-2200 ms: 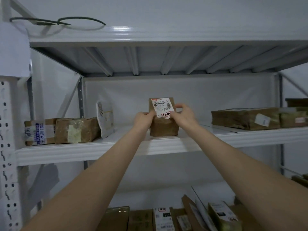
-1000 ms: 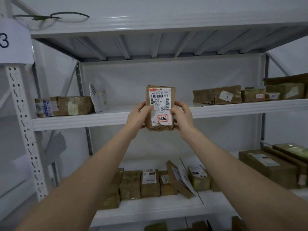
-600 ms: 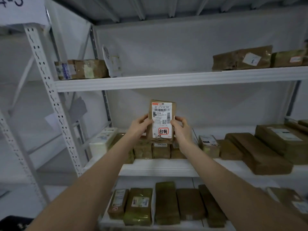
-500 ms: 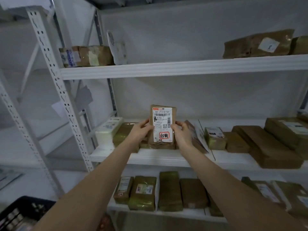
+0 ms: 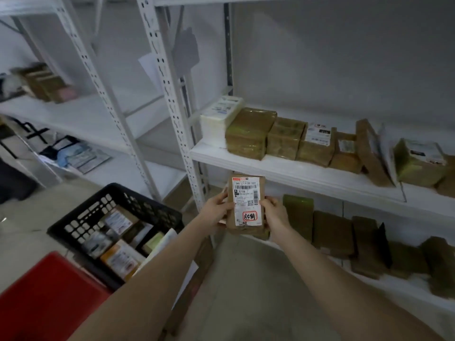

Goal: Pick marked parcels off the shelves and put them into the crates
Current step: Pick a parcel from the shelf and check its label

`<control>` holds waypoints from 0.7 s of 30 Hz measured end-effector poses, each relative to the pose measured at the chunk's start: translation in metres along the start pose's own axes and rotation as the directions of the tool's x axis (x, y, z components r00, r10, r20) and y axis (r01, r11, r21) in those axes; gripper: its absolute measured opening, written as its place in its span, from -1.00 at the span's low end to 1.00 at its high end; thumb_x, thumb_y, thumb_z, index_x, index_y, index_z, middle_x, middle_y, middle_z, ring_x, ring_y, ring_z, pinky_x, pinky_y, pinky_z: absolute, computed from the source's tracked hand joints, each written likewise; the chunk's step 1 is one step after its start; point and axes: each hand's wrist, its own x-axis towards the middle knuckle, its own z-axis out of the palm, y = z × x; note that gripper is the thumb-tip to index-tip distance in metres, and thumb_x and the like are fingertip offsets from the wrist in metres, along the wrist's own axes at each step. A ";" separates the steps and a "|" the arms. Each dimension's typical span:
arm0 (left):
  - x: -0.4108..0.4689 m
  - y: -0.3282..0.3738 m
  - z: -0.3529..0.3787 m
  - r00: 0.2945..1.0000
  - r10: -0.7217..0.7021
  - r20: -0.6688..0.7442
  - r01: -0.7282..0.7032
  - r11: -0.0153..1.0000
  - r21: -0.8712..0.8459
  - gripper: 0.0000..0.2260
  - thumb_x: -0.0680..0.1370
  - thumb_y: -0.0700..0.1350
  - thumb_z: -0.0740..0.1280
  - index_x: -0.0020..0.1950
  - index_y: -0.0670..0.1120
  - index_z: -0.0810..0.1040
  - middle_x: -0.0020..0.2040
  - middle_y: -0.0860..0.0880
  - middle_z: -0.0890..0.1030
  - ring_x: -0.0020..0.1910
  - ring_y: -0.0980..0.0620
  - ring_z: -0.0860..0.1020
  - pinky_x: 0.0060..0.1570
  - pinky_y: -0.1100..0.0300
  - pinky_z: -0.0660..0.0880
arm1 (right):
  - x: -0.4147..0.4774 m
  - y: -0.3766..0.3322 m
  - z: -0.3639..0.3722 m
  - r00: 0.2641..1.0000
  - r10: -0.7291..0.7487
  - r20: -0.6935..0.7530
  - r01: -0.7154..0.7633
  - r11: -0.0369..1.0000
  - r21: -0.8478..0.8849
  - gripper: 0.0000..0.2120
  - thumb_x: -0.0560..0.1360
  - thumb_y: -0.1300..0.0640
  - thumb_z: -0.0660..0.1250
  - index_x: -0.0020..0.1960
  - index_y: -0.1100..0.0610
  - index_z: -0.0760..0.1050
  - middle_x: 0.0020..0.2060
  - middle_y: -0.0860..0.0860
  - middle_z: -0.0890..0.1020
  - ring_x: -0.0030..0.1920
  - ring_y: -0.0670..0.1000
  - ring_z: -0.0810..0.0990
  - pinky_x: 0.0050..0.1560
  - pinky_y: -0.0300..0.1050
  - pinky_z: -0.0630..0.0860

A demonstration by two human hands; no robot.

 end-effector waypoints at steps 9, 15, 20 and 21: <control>0.011 -0.073 -0.088 0.977 -0.165 -0.131 0.152 0.983 -0.107 -0.63 0.59 -0.15 0.29 0.41 -0.09 0.41 0.19 -0.14 0.60 0.09 -0.10 0.62 -0.32 0.29 0.55 | 0.017 0.050 0.111 0.988 0.137 0.070 -0.123 0.976 -0.180 -0.72 0.59 0.16 0.18 0.27 0.16 0.46 0.01 0.13 0.64 -0.14 0.10 0.62 -0.32 -0.16 0.46; 0.032 -0.115 -0.187 0.927 -0.305 -0.220 0.250 0.937 -0.244 -0.67 0.61 -0.10 0.26 0.39 0.02 0.40 0.11 -0.04 0.61 0.00 -0.05 0.61 -0.02 0.00 0.58 | 0.025 0.068 0.227 0.962 0.193 0.195 -0.134 0.951 -0.279 -0.71 0.60 0.15 0.19 0.31 0.14 0.45 0.01 0.13 0.66 -0.15 0.10 0.65 -0.29 -0.11 0.56; 0.047 -0.143 -0.268 0.888 -0.348 -0.300 0.257 0.918 -0.303 -0.74 0.62 -0.15 0.22 0.31 0.01 0.44 0.07 -0.02 0.61 -0.02 -0.03 0.60 -0.05 -0.04 0.60 | 0.035 0.082 0.321 0.928 0.231 0.291 -0.101 0.910 -0.402 -0.65 0.57 0.08 0.22 0.33 0.11 0.44 0.05 0.10 0.65 -0.04 0.11 0.66 0.03 0.11 0.61; 0.052 -0.148 -0.281 0.877 -0.363 -0.313 0.261 0.909 -0.325 -0.75 0.62 -0.16 0.21 0.29 0.02 0.44 0.06 -0.01 0.61 0.02 -0.06 0.59 -0.02 -0.06 0.59 | 0.037 0.083 0.336 0.921 0.236 0.311 -0.090 0.903 -0.421 -0.66 0.57 0.07 0.23 0.34 0.09 0.43 0.06 0.10 0.65 -0.04 0.10 0.65 0.04 0.09 0.60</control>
